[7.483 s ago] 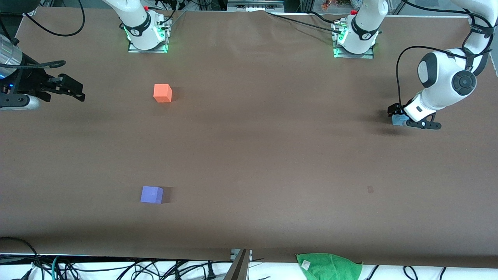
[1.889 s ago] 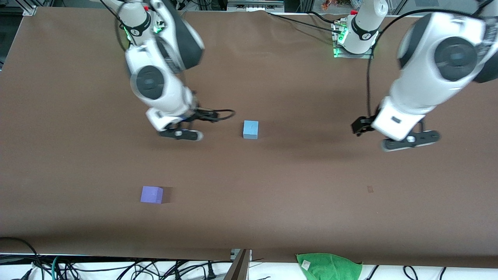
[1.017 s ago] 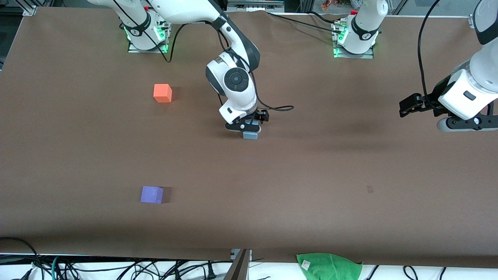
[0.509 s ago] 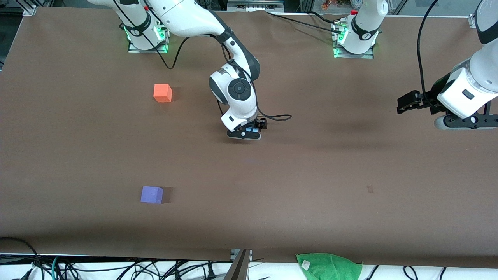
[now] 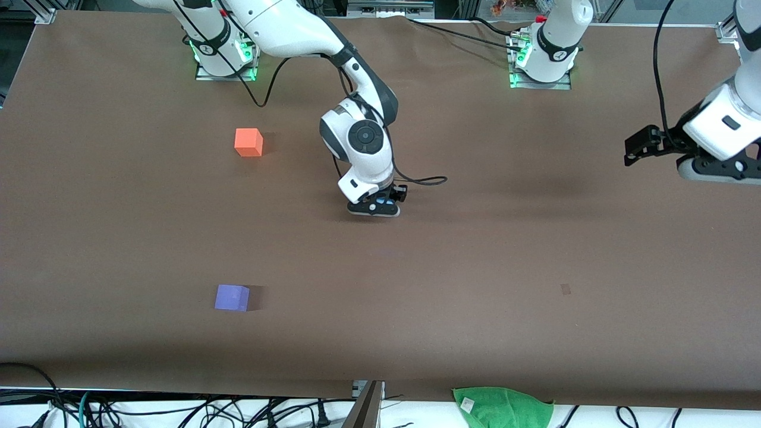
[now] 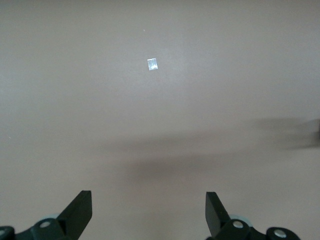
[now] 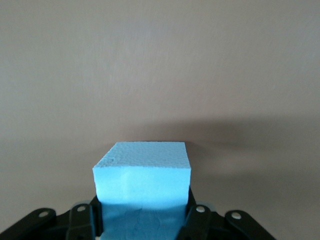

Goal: Place blue block between orange and purple blocks
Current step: 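Carry the cube with the right gripper between the orange and purple cubes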

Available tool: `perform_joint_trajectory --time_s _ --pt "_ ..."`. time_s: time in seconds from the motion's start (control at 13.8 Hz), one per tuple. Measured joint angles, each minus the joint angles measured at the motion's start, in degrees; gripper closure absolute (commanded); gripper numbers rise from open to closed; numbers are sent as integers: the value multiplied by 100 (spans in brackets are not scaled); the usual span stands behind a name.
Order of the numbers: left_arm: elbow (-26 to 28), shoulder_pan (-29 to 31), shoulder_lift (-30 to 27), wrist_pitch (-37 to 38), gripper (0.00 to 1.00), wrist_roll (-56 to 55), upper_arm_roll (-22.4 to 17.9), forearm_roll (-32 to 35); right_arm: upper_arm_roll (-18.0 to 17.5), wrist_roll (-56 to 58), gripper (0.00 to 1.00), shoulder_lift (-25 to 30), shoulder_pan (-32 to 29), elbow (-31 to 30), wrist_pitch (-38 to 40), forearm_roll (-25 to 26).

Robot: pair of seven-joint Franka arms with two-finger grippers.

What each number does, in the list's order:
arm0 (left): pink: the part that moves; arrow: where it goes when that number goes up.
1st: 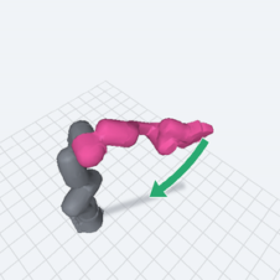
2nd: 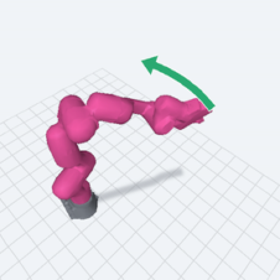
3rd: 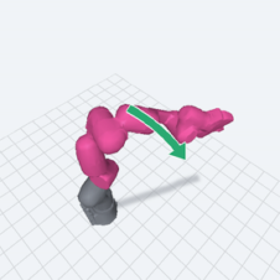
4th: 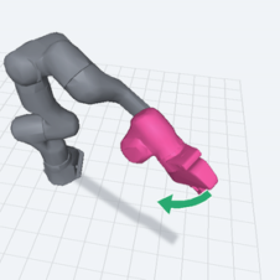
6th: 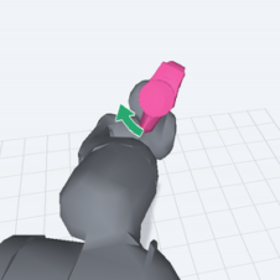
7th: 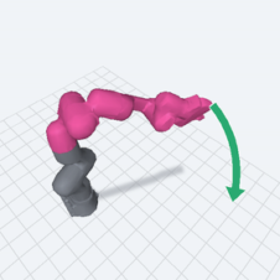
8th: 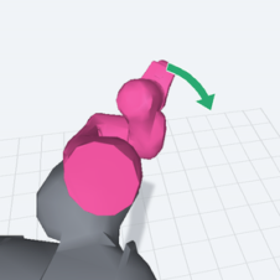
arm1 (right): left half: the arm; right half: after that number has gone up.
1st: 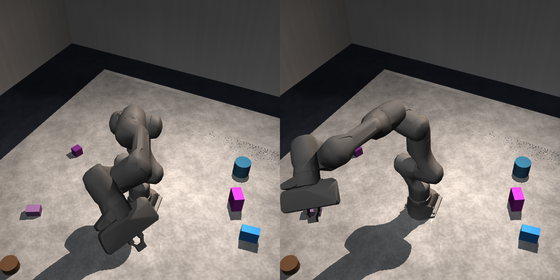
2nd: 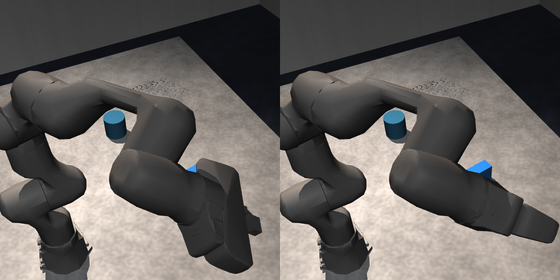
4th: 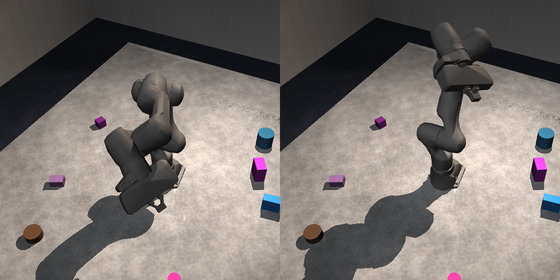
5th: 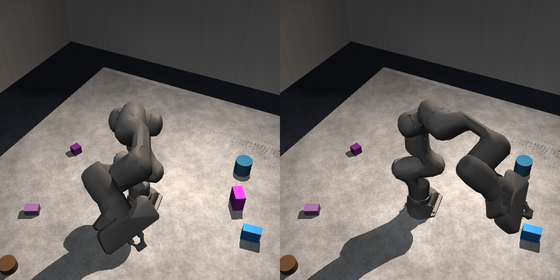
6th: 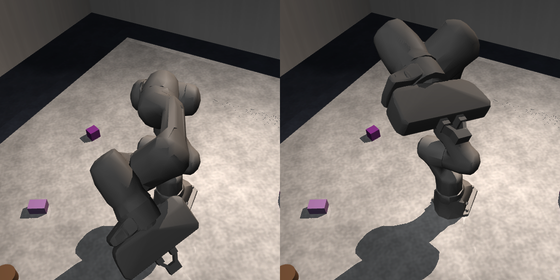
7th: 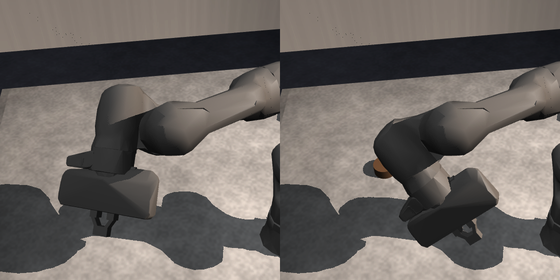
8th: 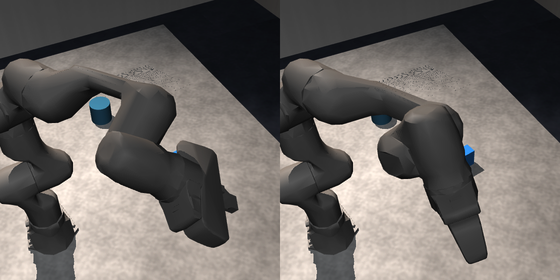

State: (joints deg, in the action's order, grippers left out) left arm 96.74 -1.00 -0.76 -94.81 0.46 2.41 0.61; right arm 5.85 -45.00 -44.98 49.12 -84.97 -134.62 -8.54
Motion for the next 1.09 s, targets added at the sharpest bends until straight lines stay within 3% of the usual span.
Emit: perform_joint_trajectory --time_s 0.36,0.58,0.8,1.09 --pt "434 -34 -325 -119 0 9 -4 0 86 1671 100 751 -1021 -7 1404 -1" --pt "436 -35 -295 -120 0 13 -7 0 117 2979 100 1359 -1911 -624 1632 -5" --pt "436 -38 -292 -120 0 13 -5 0 251 3600 100 1815 -2456 -1664 1231 -8" --pt "436 -64 -291 -120 0 13 4 0 292 3886 100 1919 -2656 -3023 -263 -12"
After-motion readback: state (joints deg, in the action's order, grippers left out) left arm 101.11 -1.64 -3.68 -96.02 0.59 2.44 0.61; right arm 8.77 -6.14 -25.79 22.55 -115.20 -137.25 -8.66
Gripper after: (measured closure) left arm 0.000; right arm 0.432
